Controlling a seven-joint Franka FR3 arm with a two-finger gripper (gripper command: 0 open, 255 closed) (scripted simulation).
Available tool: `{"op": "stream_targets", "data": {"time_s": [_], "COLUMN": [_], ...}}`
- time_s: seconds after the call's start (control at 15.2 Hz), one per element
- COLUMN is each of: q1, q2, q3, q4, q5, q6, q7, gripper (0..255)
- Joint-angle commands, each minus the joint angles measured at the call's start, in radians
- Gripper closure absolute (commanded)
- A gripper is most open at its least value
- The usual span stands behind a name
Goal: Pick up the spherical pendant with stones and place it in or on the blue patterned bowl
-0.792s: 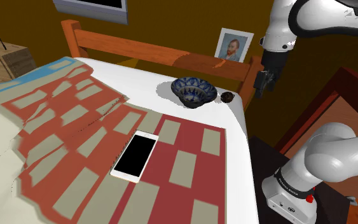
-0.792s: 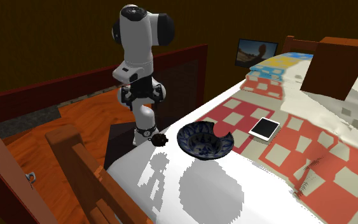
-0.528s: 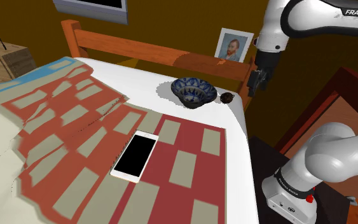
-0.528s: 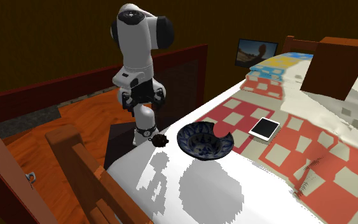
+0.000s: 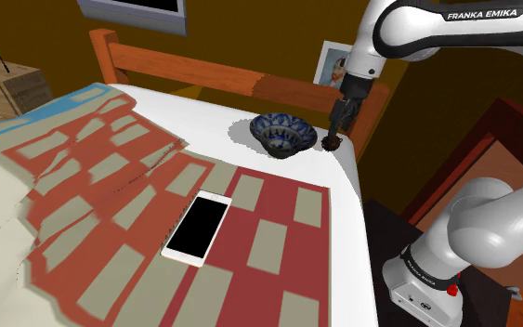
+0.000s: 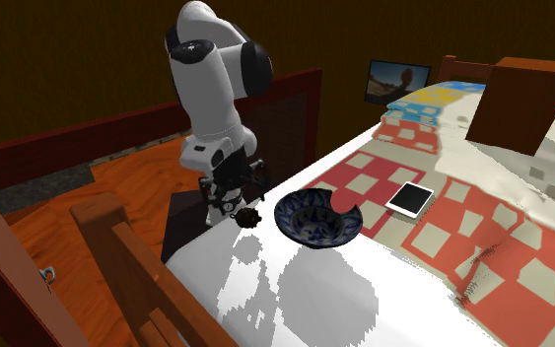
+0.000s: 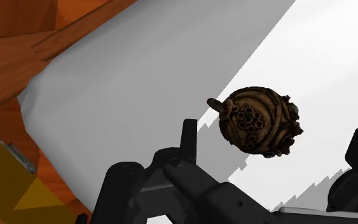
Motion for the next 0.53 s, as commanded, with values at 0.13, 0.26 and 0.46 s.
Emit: {"op": "stream_targets", "data": {"time_s": [0.13,0.26,0.46], "q1": [0.008,0.009,0.011], "q2": [0.018,0.02,0.022], "q3": [0.0,0.002,0.004], "q4": [-0.036,-0.061,-0.08], "q5": [0.015,0.018,0.02], "q6": [0.062,0.089,0.111], "q7": [-0.014,-0.015,-0.016], "gripper": [0,0,0]}}
